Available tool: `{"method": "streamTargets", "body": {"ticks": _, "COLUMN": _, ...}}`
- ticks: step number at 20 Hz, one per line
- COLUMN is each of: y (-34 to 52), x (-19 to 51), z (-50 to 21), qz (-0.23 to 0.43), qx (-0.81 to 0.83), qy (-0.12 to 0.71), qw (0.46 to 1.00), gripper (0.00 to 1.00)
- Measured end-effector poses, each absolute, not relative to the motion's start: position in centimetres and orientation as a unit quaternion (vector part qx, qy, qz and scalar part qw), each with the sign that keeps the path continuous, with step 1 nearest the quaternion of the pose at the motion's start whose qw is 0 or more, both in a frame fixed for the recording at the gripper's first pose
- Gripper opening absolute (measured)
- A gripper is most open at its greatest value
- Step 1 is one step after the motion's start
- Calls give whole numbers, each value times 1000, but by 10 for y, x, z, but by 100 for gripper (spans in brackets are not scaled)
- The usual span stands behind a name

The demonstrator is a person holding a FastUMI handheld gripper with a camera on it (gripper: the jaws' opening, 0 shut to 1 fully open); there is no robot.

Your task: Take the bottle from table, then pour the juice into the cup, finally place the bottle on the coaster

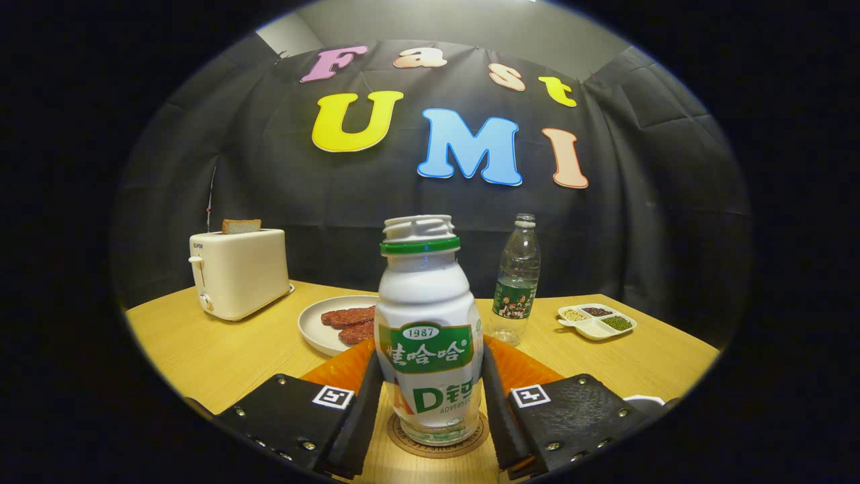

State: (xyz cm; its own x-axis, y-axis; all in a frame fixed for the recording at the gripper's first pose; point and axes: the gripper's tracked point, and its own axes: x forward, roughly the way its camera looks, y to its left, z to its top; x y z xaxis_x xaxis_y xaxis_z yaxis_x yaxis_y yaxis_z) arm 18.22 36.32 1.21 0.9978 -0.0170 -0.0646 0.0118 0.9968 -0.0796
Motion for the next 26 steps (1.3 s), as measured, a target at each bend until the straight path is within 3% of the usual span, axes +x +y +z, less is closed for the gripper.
{"method": "streamTargets", "body": {"ticks": 16, "y": 342, "x": 176, "z": 28, "qz": -26, "qx": 21, "qy": 16, "qw": 999, "gripper": 79}}
{"method": "streamTargets", "body": {"ticks": 22, "y": 347, "x": 174, "z": 43, "qz": -13, "qx": 34, "qy": -4, "qw": 999, "gripper": 99}}
{"method": "streamTargets", "body": {"ticks": 26, "y": 345, "x": 171, "z": 52, "qz": -15, "qx": 29, "qy": -16, "qw": 999, "gripper": 99}}
